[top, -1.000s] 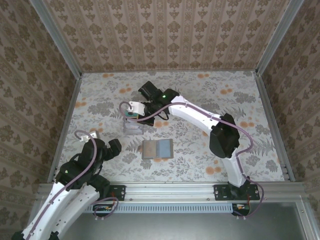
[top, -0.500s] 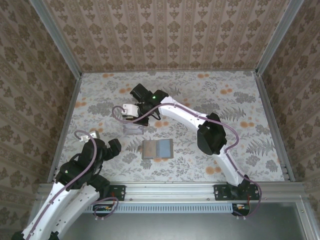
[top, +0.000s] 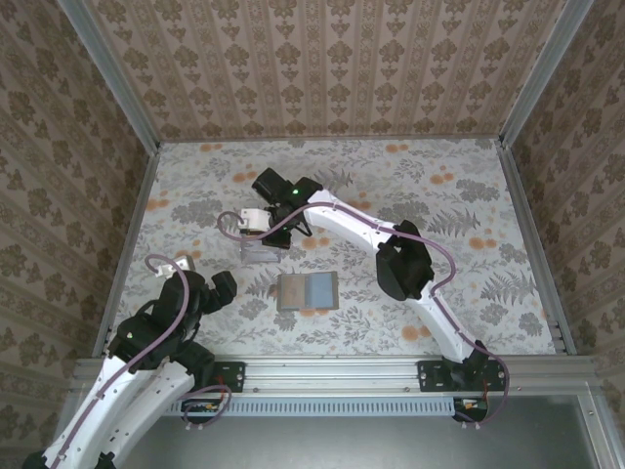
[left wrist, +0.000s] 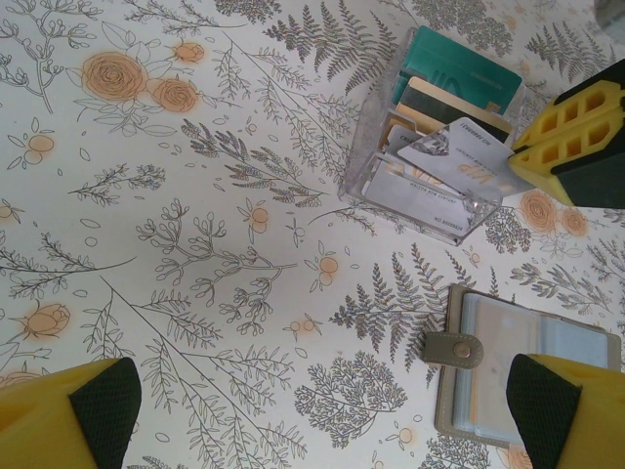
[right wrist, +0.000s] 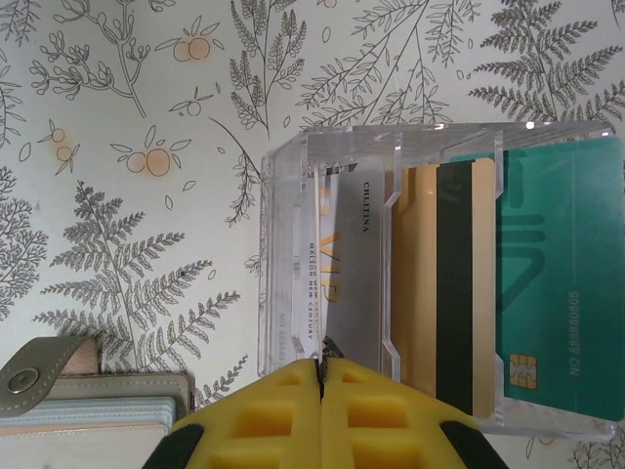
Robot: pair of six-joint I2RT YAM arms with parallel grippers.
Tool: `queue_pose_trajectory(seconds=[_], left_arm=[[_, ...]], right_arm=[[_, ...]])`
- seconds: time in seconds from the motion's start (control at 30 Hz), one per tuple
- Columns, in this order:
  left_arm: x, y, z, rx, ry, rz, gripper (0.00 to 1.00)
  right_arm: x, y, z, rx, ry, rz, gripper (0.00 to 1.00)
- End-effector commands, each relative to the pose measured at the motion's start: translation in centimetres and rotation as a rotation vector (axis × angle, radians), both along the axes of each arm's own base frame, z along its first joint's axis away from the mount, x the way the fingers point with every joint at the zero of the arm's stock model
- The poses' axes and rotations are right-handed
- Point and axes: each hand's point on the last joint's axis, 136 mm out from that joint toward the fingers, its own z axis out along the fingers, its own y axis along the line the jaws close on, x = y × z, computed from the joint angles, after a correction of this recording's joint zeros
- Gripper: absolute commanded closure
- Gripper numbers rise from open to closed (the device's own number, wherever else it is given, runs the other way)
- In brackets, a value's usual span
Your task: Take the credit cards out of the card holder
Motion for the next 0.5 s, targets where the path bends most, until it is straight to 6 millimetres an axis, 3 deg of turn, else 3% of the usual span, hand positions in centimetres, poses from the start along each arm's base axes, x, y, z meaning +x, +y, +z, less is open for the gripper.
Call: queue_pose_trajectory(seconds=[0.0, 0.3, 0.4, 0.47], left_arm=[[-0.14, 0.52, 0.45, 0.005, -0.011, 0.016, 0.00], [-0.13, 0.47, 0.46, 0.004, -0.011, 0.014, 0.00], [-0.12, 0.46, 0.39, 0.006, -0.010, 0.013, 0.00], [-0.11, 0.42, 0.40, 0.005, -0.011, 0.011, 0.00]], right_arm=[[-0.20, -0.51, -0.81, -0.030, 0.035, 0.010, 1.00], [0.08, -0.20, -1.35, -0.028, 0.047, -0.004, 1.00], [0.13, -0.13, -1.12, -0.023, 0.044, -0.008, 0.83], [0.30, -0.19, -1.02, -0.022, 0.040, -0.013, 0.83]])
